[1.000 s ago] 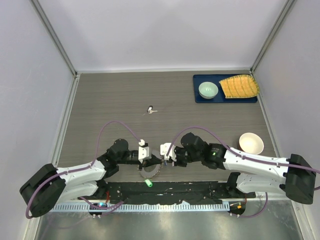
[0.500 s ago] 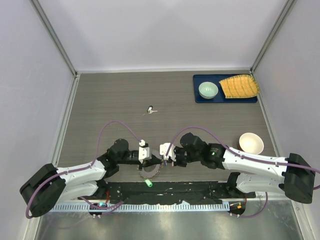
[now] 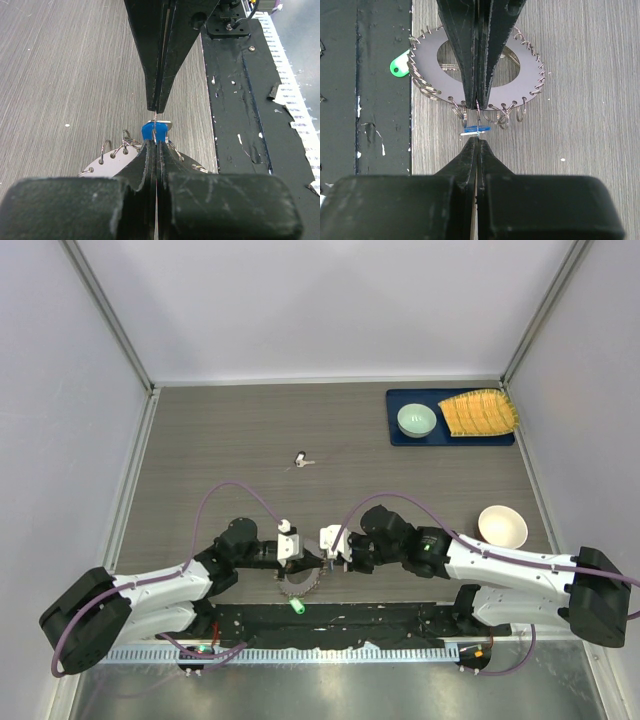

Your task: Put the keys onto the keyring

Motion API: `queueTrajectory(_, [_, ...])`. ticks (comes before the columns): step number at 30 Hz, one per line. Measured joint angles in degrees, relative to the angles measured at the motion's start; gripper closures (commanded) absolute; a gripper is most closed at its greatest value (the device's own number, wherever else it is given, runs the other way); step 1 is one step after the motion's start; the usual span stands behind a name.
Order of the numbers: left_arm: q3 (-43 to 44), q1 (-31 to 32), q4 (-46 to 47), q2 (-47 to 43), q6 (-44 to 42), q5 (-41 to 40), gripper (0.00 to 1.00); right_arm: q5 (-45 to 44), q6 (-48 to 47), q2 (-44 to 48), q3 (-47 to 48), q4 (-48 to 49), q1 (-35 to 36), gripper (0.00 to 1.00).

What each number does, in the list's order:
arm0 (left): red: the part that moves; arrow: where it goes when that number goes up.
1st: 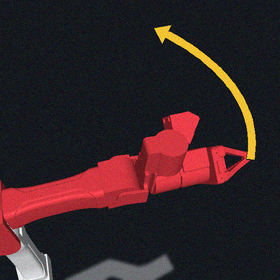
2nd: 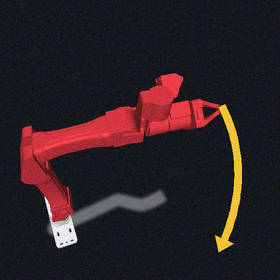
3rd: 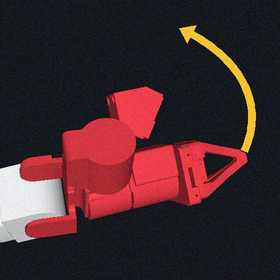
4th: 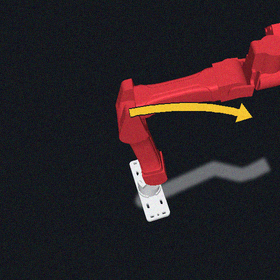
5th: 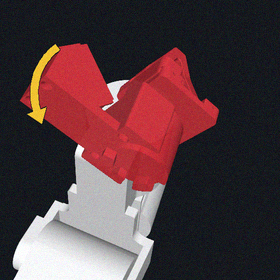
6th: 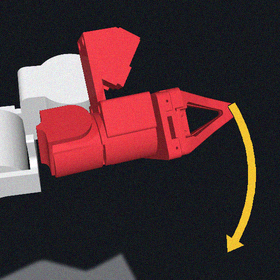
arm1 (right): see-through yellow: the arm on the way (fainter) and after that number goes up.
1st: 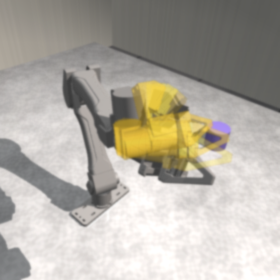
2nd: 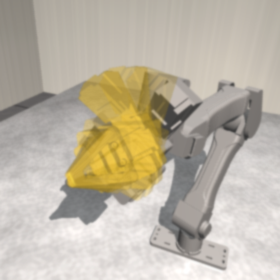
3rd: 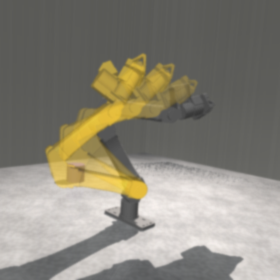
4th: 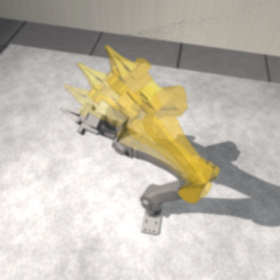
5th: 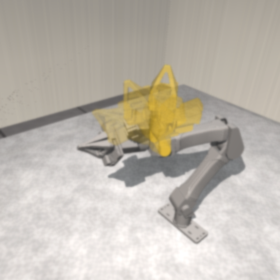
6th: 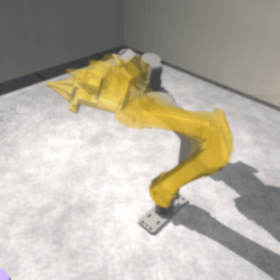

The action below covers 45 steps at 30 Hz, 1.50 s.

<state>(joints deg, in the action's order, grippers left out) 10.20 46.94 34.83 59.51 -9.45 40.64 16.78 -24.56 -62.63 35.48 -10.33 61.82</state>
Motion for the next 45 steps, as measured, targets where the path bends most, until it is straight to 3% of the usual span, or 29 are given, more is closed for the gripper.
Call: queueTrajectory(45, [0.11,0.26,-1.22,0.87,-0.15,1.44,1.0,1.4,0.74,-1.79,0.74,-0.46,0.0,0.99])
